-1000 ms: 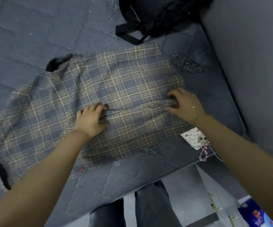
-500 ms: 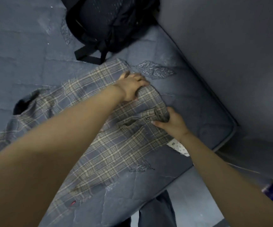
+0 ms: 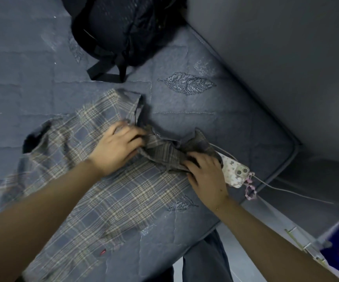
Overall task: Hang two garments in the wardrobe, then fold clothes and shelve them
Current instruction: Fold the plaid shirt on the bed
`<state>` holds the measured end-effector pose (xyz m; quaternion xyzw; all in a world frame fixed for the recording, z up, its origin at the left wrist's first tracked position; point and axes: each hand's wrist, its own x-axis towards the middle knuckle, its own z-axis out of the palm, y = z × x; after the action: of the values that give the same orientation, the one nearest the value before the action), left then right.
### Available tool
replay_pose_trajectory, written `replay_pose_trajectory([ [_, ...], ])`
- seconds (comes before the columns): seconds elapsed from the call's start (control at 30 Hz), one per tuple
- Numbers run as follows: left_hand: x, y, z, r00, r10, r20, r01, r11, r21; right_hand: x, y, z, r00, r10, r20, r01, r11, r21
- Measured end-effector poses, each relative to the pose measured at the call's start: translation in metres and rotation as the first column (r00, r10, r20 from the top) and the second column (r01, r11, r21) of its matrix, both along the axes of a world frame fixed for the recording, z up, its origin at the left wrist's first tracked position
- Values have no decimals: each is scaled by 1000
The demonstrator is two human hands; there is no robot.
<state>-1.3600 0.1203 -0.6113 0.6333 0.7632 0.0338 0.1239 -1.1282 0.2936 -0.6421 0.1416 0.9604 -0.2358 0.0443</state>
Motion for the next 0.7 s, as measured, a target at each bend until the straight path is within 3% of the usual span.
replay_pose_trajectory([
  [0.2,13,-23,-3,995,99,-9,-100,994,-45,-1,0,-3,984,180,-9,-180,976,-123],
  [0.47,-1,4,-2,951,226,210,-162,945,-284,-15,15,-8,990,139,16,-125,933,-338],
  [0.57,-9,19,-7,918,327,225,-262,925,-274,-12,18,-8,998,53,47,-26,894,-448],
  [0.63,-16,33,-13,922,356,152,-317,919,-235,-14,23,-7,994,-106,12,97,852,-515],
  [0.7,-24,50,-20,925,379,27,-366,908,-206,-21,33,-8,956,-286,-56,225,847,-481],
])
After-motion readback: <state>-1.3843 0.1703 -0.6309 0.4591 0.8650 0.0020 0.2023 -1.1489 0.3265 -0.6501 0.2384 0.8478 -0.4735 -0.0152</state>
